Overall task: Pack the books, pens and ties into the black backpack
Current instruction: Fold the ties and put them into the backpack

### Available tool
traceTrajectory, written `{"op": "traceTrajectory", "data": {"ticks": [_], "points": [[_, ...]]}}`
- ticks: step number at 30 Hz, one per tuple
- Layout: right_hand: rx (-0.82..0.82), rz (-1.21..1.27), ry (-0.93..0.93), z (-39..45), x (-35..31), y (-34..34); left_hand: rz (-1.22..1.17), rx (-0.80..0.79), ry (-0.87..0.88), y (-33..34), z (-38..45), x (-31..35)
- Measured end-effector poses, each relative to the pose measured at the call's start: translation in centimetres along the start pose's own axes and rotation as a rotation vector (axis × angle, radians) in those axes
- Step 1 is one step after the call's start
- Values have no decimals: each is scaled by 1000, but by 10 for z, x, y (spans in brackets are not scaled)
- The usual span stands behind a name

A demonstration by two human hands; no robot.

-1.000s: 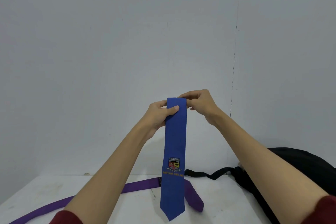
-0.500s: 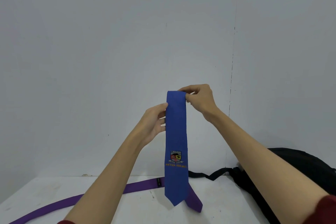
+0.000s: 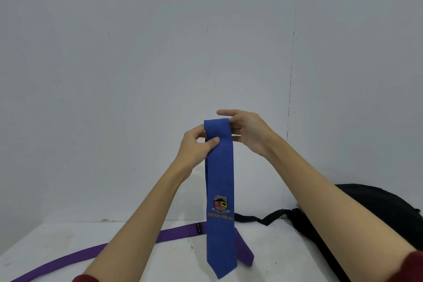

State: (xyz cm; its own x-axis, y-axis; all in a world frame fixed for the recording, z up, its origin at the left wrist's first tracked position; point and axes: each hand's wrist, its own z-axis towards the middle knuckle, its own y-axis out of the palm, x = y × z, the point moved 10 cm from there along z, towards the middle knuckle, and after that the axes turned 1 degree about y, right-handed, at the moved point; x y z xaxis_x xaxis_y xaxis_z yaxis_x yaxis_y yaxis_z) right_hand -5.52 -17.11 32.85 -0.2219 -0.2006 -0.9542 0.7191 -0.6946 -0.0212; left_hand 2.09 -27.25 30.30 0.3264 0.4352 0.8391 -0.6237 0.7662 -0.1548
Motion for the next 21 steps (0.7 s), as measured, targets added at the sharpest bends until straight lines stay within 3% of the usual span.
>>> {"op": "traceTrajectory", "data": {"ticks": [2, 6, 11, 14, 18, 21], "points": [[8, 112, 22, 2, 4, -1, 37, 29, 37, -2, 1, 5], [107, 108, -5, 5, 2, -9, 33, -42, 49, 4, 2, 9], [105, 97, -30, 6, -8, -8, -95, 61, -87, -9, 6, -7], [79, 60, -42, 7, -14, -3, 75, -66, 114, 1, 2, 11], [61, 9, -51, 6, -20, 1, 211, 107, 316, -7, -1, 21], [57, -17, -55, 5, -22, 0, 196, 177, 359, -12, -1, 22]]}}
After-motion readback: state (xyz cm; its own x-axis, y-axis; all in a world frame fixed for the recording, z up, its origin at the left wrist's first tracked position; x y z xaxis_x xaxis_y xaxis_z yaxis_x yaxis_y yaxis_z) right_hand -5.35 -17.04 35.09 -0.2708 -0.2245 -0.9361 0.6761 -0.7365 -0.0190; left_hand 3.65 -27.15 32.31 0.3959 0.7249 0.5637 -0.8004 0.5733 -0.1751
